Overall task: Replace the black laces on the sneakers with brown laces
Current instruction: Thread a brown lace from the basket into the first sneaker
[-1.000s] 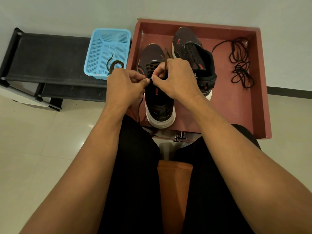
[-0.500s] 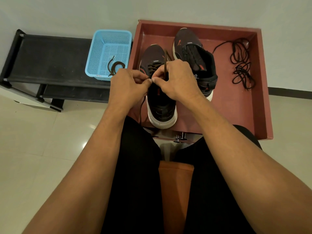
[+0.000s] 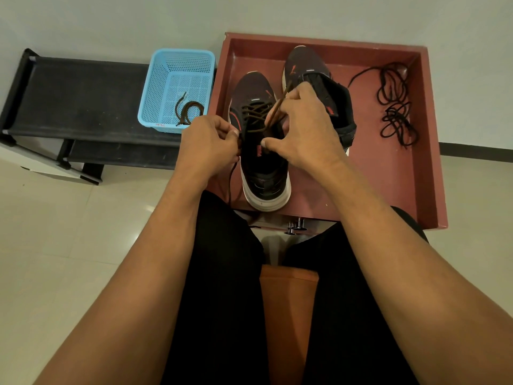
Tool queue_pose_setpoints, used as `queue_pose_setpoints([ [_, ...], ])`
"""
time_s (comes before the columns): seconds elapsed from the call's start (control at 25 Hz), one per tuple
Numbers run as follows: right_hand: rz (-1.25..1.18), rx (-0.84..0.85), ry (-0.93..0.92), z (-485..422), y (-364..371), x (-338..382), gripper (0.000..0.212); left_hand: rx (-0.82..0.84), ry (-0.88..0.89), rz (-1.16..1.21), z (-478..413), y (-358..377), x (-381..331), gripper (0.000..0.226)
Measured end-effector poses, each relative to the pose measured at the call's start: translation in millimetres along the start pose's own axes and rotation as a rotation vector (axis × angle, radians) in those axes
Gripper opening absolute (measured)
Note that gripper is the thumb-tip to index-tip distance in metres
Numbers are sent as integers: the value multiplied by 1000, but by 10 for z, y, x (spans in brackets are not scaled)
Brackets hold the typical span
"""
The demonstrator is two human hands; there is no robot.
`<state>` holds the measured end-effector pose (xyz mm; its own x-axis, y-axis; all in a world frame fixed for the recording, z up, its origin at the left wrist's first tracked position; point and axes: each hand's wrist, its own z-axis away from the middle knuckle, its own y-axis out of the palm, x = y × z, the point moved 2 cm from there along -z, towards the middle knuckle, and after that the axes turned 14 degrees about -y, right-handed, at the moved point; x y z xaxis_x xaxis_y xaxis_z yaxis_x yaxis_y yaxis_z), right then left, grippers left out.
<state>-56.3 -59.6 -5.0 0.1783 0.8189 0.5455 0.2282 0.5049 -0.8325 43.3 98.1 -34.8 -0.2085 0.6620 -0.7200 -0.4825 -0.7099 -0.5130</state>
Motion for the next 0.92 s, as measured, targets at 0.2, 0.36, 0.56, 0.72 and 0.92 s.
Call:
queue_pose_setpoints([
  [0.2,128,26,101,71,-19,19,48,-36,23,-190,19,-11,28,21],
  [0.36,207,134,156,76,46,13,30,-17,29,-286,53,-43,9,21],
  [0.56,195,159,180,70,41,17,20,193,-140,-593,196,-59,-12,18],
  [0.72,165,196,201,75,32,9,20,252,-117,-689,268,-60,-57,19],
  [0.92,90,257,217,69,44,8,28,-26,176,-575,180,-136,-125,8],
])
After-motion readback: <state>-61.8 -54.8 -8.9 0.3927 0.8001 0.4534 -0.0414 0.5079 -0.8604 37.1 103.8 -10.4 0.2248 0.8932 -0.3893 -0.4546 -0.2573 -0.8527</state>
